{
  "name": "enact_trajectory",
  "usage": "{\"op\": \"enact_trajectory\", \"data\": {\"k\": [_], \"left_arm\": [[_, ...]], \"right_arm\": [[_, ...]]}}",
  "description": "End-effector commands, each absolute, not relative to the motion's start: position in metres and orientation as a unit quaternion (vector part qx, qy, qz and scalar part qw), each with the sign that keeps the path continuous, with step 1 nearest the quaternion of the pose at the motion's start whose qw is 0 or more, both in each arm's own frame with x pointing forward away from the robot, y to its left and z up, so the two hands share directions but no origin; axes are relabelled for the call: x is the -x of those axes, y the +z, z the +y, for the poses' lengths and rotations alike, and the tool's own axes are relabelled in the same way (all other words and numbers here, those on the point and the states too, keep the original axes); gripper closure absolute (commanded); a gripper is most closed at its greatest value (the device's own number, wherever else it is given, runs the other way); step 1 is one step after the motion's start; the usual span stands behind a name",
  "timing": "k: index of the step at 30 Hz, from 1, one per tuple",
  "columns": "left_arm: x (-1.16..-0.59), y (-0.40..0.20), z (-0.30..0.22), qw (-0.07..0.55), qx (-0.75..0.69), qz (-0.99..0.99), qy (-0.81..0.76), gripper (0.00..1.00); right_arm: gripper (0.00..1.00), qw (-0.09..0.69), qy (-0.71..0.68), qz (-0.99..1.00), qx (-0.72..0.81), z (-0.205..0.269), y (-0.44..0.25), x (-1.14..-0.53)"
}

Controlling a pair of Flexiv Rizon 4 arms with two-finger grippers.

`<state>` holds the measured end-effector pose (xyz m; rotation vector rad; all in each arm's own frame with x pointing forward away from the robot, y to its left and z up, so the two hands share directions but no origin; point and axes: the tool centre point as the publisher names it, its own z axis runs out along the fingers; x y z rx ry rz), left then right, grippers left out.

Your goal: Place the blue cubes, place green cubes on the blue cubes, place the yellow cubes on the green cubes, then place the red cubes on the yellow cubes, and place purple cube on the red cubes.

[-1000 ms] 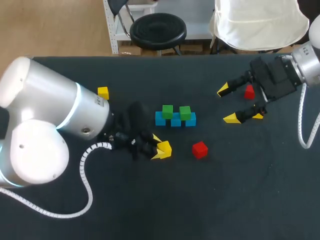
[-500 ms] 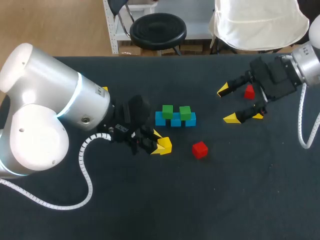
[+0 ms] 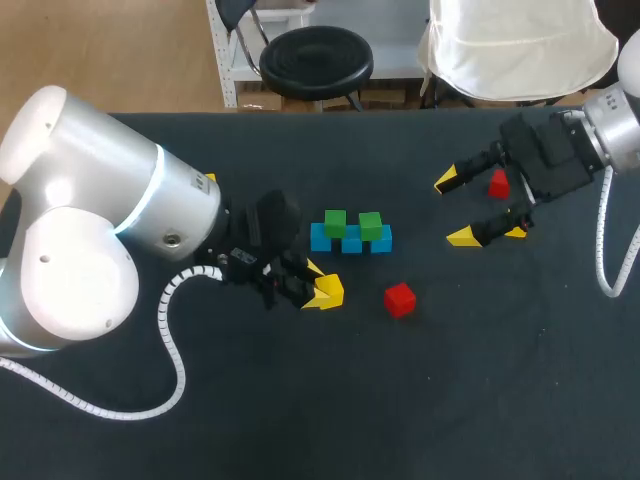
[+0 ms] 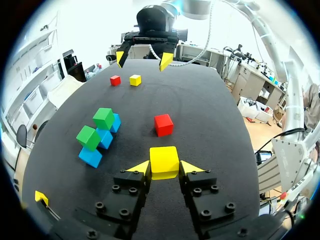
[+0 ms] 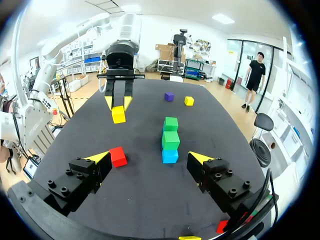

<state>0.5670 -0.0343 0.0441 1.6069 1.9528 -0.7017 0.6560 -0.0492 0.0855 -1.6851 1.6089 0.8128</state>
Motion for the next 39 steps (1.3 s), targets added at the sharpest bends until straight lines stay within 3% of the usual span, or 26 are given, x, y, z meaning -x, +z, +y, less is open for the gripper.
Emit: {"op": "enact_trajectory", "data": {"k": [1, 17, 39], "left_arm": [[-0.568, 0.044, -0.033, 0.257, -0.593, 0.718, -0.261, 1.0], [-0.605, 0.075, -0.034, 0.291, -0.627, 0.678, -0.251, 1.0], [-0.64, 0.099, -0.051, 0.289, -0.668, 0.642, -0.241, 1.0]], "right_arm": [[0.0, 0.331, 0.311, 0.615, 0.645, -0.049, 0.085, -0.656], [0.0, 0.331, 0.311, 0.615, 0.645, -0.049, 0.085, -0.656], [0.0, 0.331, 0.311, 0.615, 0.645, -0.049, 0.085, -0.656]]}}
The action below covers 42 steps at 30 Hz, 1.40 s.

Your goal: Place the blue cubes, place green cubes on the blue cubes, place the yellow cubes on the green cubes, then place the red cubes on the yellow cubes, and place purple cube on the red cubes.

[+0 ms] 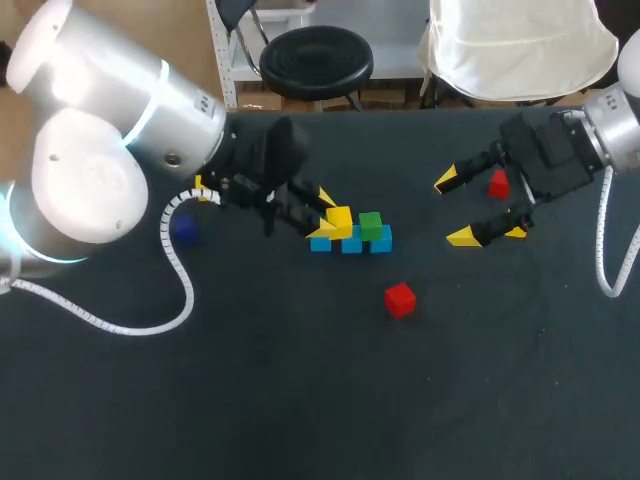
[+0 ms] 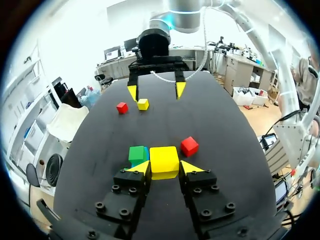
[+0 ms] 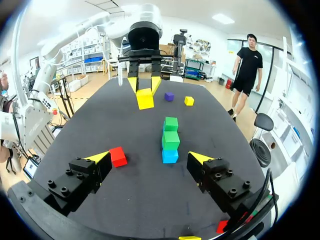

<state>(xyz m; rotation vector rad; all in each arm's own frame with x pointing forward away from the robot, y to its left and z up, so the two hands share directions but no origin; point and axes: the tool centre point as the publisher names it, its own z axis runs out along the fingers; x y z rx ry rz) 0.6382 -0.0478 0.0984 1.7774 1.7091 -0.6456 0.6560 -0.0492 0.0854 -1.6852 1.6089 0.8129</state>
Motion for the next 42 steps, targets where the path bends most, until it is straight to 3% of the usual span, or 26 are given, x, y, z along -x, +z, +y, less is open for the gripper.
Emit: {"op": "enact_trajectory", "data": {"k": [1, 42], "left_arm": [[-0.64, 0.099, -0.051, 0.289, -0.668, 0.642, -0.241, 1.0], [-0.666, 0.093, -0.063, 0.267, -0.667, 0.641, -0.268, 1.0]], "right_arm": [[0.0, 0.331, 0.311, 0.615, 0.645, -0.049, 0.085, -0.656], [0.0, 0.331, 0.311, 0.615, 0.645, -0.049, 0.085, -0.656]]}}
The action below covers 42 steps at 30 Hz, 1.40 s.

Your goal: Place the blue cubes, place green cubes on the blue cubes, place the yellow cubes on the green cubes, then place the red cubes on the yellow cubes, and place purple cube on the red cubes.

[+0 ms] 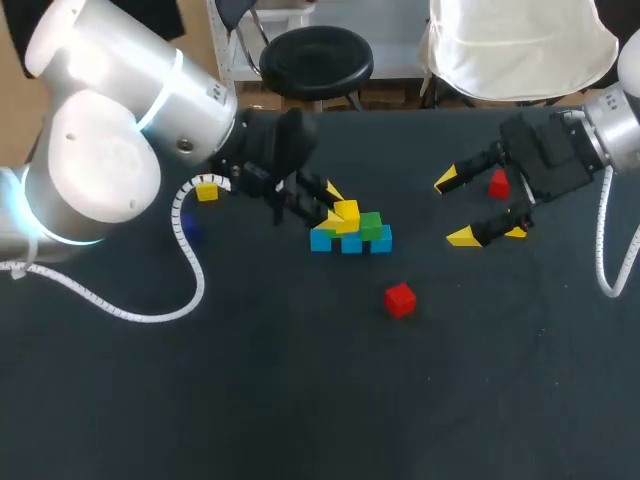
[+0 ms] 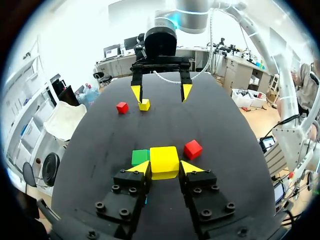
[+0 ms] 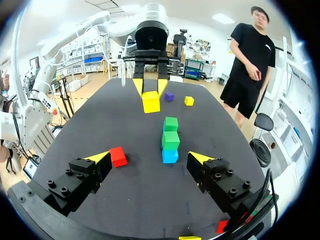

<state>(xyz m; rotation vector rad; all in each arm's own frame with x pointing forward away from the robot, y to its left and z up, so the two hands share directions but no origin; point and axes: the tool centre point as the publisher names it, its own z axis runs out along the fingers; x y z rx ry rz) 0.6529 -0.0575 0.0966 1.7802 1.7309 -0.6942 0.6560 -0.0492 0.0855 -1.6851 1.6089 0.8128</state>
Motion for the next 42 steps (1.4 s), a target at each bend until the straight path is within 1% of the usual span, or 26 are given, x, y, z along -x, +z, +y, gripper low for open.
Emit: {"op": "enact_trajectory", "data": {"k": [1, 6, 30, 37, 42], "left_arm": [[-0.668, 0.093, -0.063, 0.266, -0.668, 0.641, -0.269, 1.0], [-0.672, 0.093, -0.066, 0.254, -0.669, 0.656, -0.242, 1.0], [-0.676, 0.094, -0.067, 0.255, -0.668, 0.654, -0.247, 1.0], [-0.684, 0.09, -0.067, 0.232, -0.671, 0.652, -0.267, 1.0], [-0.684, 0.085, -0.065, 0.228, -0.659, 0.657, -0.285, 1.0]], "right_arm": [[0.0, 0.331, 0.311, 0.615, 0.645, -0.049, 0.085, -0.656], [0.0, 0.331, 0.311, 0.615, 0.645, -0.049, 0.085, -0.656], [0.0, 0.331, 0.311, 0.615, 0.645, -0.049, 0.085, -0.656], [0.0, 0.331, 0.311, 0.615, 0.645, -0.049, 0.085, -0.656], [0.0, 0.331, 0.311, 0.615, 0.645, -0.049, 0.085, -0.656]]}}
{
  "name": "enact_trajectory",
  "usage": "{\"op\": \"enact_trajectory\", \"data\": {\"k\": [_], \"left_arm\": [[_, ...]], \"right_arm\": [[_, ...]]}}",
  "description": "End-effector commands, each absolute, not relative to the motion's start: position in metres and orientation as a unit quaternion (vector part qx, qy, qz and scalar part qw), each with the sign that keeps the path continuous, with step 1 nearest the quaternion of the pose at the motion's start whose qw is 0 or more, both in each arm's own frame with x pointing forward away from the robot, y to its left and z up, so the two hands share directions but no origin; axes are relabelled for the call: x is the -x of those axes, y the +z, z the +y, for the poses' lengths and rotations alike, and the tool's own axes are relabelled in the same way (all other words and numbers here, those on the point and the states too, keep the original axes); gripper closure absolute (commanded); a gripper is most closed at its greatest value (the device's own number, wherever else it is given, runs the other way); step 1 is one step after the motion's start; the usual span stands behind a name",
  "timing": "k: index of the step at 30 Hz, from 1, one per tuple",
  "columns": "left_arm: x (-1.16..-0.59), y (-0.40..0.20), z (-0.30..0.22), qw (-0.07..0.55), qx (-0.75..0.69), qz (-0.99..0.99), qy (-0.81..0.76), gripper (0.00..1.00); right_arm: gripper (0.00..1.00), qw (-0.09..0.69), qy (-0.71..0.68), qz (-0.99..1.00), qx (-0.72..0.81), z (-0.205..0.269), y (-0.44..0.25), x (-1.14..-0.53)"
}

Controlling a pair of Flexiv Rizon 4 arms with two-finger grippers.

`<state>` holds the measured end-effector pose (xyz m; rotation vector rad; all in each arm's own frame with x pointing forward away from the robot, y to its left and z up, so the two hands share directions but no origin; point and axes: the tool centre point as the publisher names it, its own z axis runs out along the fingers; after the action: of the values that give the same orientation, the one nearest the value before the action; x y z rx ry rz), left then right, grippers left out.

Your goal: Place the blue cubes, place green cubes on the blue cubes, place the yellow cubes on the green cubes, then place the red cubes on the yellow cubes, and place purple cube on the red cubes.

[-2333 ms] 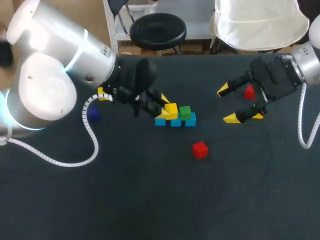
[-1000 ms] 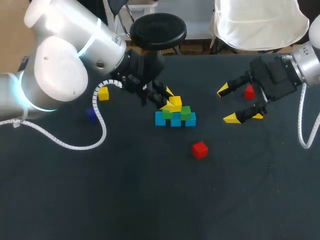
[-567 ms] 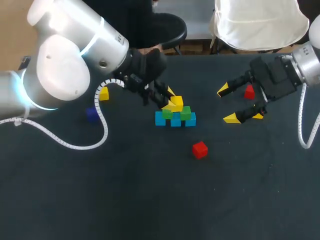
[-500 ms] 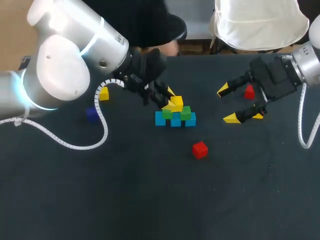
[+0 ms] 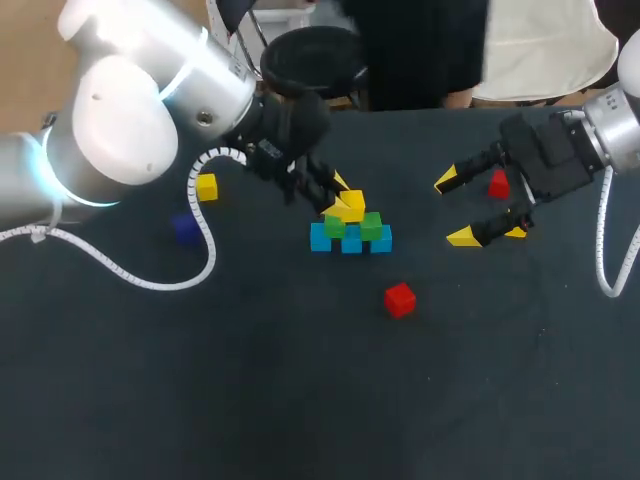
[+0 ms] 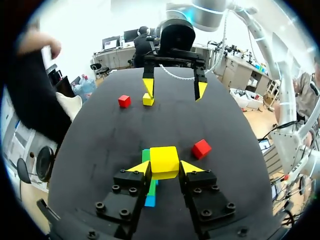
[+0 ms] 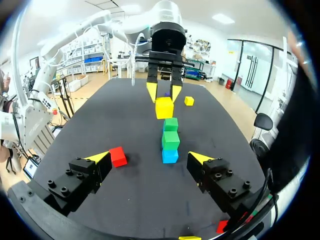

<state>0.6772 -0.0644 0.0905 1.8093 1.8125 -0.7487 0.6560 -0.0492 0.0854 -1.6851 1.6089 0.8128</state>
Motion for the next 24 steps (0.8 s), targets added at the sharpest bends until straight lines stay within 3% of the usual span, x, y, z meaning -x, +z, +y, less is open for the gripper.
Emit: {"op": "enact_trajectory", "data": {"k": [1, 24], "left_arm": [[-0.6838, 0.0841, -0.0651, 0.227, -0.656, 0.658, -0.292, 1.0], [-0.6837, 0.0815, -0.071, 0.229, -0.692, 0.619, -0.294, 1.0]], "right_arm": [[0.0, 0.331, 0.311, 0.615, 0.645, -0.049, 0.0849, -0.6563], [0.0, 0.331, 0.311, 0.615, 0.645, -0.049, 0.0849, -0.6563]]}}
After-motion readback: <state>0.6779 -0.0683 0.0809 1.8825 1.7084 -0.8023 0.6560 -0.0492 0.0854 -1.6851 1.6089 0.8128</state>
